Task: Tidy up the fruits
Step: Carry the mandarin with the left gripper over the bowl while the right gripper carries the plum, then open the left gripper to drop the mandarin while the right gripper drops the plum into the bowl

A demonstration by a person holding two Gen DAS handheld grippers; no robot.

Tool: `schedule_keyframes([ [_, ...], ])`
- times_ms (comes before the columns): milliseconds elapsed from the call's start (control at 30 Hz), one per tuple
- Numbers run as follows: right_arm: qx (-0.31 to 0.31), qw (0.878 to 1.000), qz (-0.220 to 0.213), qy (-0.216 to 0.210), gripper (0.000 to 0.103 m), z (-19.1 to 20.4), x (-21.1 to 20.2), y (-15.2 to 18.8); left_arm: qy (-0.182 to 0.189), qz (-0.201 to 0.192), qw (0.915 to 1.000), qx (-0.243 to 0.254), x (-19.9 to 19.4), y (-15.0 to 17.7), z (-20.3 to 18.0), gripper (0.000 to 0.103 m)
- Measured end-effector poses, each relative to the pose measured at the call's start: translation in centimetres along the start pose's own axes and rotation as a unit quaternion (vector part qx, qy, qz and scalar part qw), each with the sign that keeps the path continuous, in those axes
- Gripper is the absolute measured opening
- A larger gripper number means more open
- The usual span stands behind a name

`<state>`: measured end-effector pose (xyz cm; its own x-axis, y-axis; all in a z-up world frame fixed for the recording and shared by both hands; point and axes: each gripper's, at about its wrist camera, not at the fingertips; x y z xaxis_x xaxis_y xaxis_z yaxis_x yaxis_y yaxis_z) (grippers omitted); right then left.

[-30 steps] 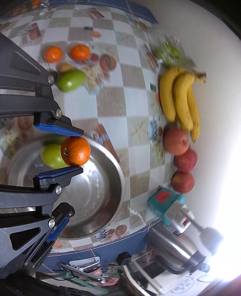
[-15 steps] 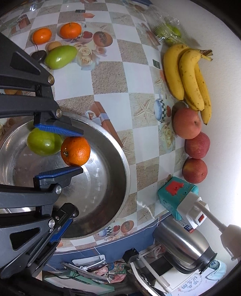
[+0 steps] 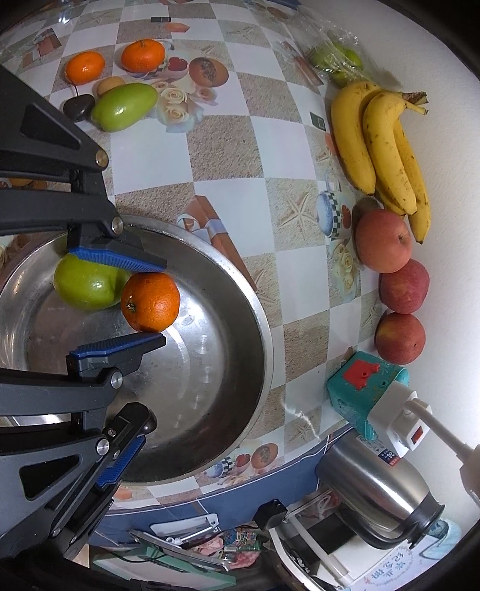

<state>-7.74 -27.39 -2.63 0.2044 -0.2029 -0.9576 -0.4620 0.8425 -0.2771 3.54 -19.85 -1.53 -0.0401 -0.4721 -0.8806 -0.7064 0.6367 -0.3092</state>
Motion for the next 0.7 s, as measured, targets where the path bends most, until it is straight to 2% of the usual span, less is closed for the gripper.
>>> schedule_keyframes([
  [167, -0.002, 1.000, 0.006, 0.010, 0.027, 0.0, 0.1, 0.0, 0.006, -0.002, 1.0000, -0.002, -0.4, 0.0, -0.2, 0.037],
  [300, -0.003, 1.000, 0.002, 0.017, 0.039, -0.1, -0.2, -0.1, 0.007, -0.004, 1.0000, -0.004, -0.9, 0.1, -0.1, 0.038],
  [500, -0.001, 1.000, -0.004, 0.016, 0.040, -0.4, -0.9, -0.2, 0.009, -0.006, 0.9999, -0.005, -1.5, 0.2, -0.2, 0.039],
  [700, 0.000, 1.000, -0.003, 0.021, 0.040, -0.6, -1.2, -0.3, 0.008, -0.014, 0.9999, -0.002, -2.3, 0.2, -0.4, 0.043],
])
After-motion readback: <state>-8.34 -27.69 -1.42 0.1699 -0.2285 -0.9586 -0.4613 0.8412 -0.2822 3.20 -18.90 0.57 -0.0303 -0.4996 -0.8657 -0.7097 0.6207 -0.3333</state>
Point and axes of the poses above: each gripper's, at about its wrist camera, not at the fingertips, and x roughly the way its jaws point, z to its left, y to its underside, and after that the axes turned 10 degrees about y, right-handed
